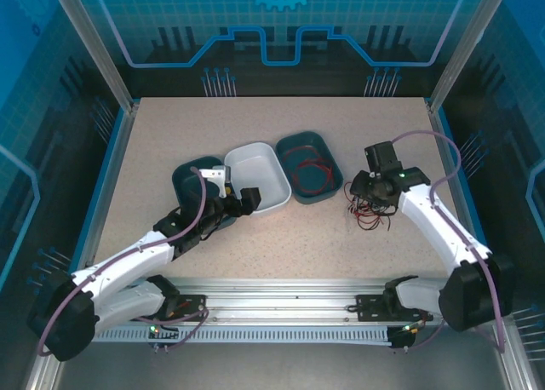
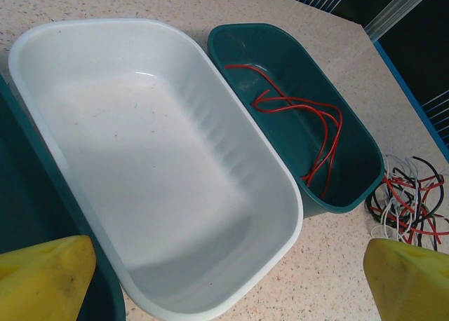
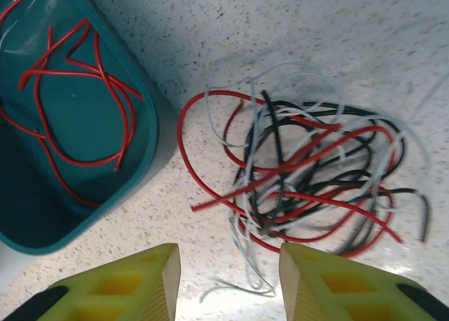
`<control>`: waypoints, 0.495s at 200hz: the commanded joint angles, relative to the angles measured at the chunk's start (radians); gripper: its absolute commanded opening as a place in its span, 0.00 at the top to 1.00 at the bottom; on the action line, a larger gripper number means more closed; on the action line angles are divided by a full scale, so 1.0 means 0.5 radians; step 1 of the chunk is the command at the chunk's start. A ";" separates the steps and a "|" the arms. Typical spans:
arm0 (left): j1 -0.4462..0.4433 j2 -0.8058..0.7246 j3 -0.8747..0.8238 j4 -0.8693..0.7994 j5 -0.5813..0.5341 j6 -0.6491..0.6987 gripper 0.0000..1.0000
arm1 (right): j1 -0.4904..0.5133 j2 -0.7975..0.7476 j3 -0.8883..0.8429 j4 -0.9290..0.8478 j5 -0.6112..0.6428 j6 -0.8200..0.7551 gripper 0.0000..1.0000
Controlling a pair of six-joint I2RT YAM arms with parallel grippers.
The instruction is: Untangle the cables
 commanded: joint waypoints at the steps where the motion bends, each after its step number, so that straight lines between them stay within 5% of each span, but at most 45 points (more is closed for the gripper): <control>1: 0.013 0.008 0.053 0.053 0.031 0.015 0.01 | 0.028 0.091 -0.031 0.193 -0.063 0.170 0.59; 99: 0.014 -0.050 0.011 0.033 -0.007 0.030 0.01 | 0.019 0.367 -0.055 0.326 -0.076 0.339 0.55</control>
